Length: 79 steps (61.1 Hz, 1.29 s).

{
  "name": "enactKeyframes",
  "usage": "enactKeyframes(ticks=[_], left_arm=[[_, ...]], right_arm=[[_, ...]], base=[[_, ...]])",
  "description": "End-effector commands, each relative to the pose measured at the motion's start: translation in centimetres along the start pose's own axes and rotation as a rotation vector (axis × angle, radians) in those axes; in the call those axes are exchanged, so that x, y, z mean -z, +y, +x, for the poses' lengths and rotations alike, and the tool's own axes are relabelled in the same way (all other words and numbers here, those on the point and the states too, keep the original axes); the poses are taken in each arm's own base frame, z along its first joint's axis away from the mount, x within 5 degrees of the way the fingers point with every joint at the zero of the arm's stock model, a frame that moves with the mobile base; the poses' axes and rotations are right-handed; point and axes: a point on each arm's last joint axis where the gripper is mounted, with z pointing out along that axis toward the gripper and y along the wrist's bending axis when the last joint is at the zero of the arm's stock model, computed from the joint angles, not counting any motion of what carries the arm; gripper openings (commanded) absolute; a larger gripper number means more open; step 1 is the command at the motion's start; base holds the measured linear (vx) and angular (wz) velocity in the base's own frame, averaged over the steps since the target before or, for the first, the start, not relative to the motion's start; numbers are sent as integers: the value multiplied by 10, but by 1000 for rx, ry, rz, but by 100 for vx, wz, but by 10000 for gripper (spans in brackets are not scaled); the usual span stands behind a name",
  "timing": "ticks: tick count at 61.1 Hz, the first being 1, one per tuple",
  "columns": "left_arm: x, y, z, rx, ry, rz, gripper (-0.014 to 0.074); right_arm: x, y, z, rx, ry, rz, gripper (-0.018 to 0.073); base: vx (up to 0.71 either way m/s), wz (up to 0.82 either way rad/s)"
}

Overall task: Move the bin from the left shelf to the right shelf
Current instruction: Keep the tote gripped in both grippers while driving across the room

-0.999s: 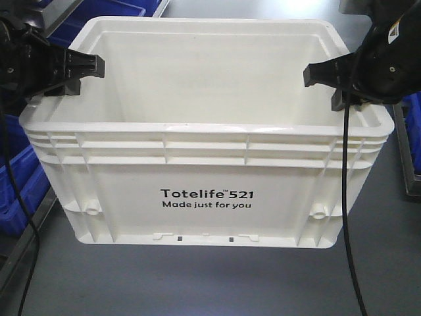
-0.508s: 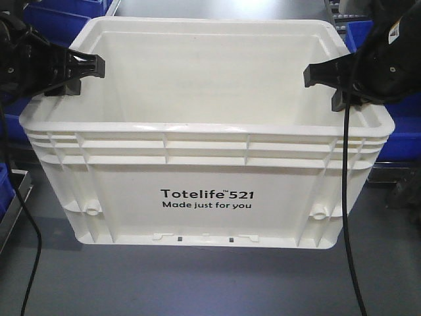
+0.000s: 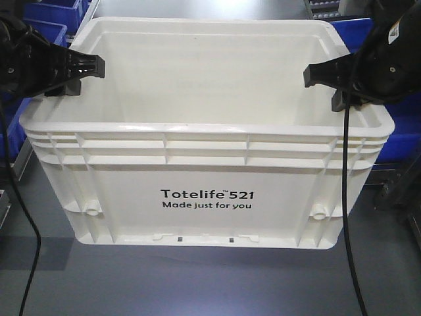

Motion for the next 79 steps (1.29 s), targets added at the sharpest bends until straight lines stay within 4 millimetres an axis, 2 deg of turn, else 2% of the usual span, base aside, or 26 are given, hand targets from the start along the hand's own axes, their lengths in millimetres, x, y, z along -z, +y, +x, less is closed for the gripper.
enactKeyframes(ticks=[1,79], left_arm=[[27,3,-13,-37,-161,7,61],[27,3,-13,-37,-161,7,61]], right_arm=[[31,-7,-12,3,-192,5,2],[31,-7,-12,4,-193,6,2]], base=[[13,-5],[16,-2]])
